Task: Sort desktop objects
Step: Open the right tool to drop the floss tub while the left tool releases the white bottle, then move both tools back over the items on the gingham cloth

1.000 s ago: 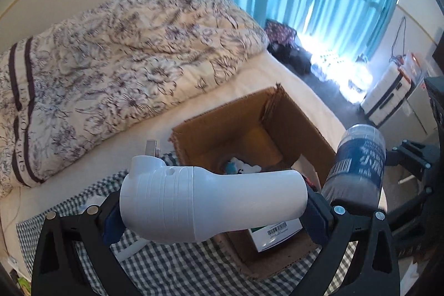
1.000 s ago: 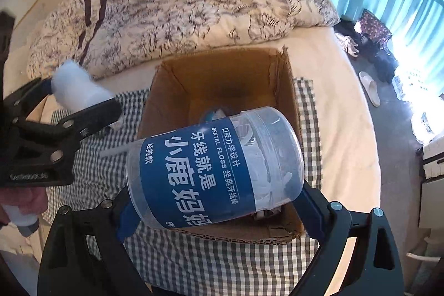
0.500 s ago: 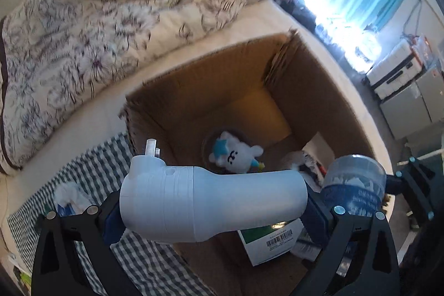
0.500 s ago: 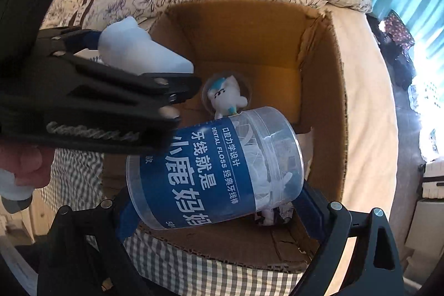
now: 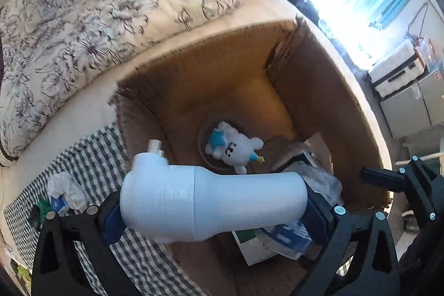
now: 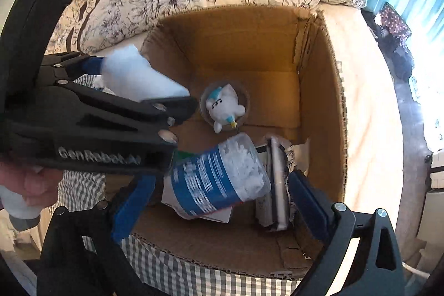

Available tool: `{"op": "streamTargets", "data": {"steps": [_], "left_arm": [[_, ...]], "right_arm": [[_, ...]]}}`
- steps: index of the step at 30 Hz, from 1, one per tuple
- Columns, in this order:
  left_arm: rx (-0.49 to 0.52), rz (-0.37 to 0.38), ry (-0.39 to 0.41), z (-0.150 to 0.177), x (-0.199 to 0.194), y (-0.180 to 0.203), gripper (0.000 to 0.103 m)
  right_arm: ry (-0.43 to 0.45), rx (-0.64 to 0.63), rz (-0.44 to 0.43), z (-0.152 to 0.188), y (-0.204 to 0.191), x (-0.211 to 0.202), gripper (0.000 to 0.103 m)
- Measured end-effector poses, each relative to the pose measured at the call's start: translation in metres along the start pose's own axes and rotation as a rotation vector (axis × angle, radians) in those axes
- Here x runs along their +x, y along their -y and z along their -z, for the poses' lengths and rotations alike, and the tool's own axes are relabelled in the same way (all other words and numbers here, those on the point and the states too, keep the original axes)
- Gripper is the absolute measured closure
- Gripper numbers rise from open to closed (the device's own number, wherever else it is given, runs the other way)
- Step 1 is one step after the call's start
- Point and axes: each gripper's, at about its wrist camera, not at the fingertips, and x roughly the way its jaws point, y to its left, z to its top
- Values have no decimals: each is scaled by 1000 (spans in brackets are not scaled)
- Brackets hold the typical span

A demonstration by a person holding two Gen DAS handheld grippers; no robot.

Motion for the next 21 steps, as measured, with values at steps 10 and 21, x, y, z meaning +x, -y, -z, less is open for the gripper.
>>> {"op": "streamTargets", "data": {"steps": [10,21], "left_arm": [[-118,24,138,12,-67,-49,0],[-287,9,292,63,-156,-130,0]], "right_arm": [[40,49,45,-6,-14,-31,6],[158,89,17,-20,-60,-82,6]]}}
